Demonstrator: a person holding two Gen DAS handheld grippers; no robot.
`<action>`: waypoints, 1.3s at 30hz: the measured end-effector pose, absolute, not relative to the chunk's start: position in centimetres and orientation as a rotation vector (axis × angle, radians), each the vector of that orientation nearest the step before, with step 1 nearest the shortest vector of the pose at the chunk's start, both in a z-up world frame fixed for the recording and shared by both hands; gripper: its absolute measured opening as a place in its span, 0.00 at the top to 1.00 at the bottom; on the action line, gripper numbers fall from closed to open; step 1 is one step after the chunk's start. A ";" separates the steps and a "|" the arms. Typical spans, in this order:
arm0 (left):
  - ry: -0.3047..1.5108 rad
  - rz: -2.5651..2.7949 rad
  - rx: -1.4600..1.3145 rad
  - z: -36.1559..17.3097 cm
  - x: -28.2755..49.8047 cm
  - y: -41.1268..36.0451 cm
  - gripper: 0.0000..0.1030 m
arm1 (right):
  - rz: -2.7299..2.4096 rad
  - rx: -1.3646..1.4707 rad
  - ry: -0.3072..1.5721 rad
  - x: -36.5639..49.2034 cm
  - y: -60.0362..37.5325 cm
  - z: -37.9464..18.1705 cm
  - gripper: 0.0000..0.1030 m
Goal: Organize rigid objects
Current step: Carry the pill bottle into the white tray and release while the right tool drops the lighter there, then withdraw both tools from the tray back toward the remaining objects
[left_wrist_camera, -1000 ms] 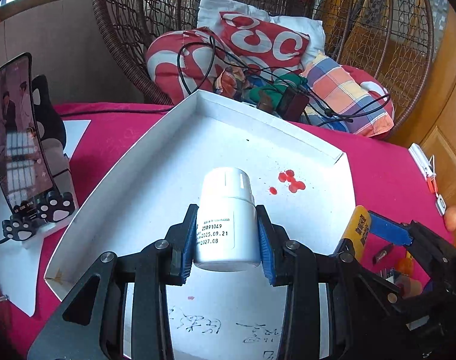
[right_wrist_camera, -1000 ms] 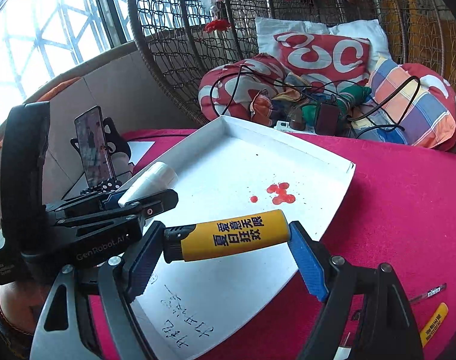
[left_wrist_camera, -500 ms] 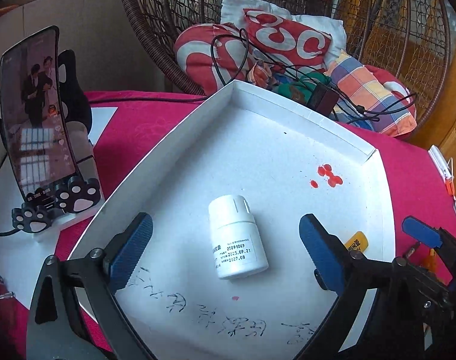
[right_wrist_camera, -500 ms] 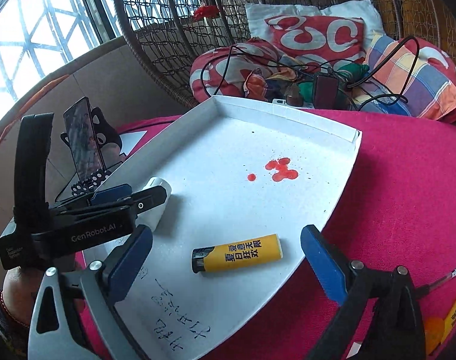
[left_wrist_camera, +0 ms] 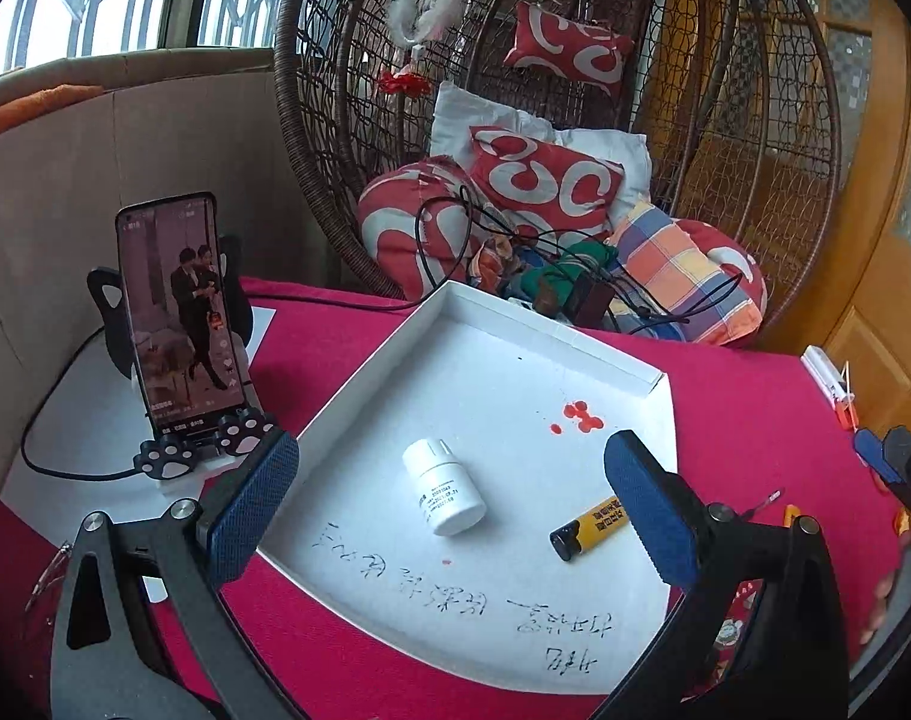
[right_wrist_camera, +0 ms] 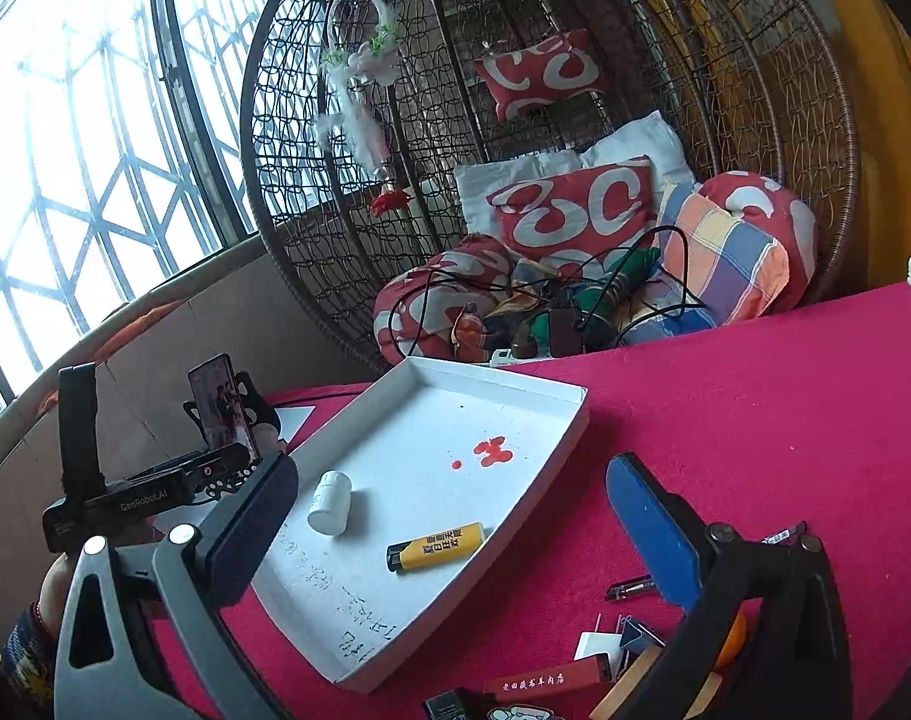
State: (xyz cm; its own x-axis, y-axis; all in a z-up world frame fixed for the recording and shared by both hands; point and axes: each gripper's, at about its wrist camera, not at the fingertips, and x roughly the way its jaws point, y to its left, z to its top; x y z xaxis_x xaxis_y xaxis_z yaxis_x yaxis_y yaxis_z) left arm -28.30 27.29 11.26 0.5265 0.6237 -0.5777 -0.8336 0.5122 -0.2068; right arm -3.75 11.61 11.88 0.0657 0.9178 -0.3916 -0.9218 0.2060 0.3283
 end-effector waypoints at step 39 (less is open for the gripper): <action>0.634 0.535 -0.288 6.4 -25.4 11.1 0.00 | 0.981 0.214 0.437 6.9 -12.9 10.1 0.00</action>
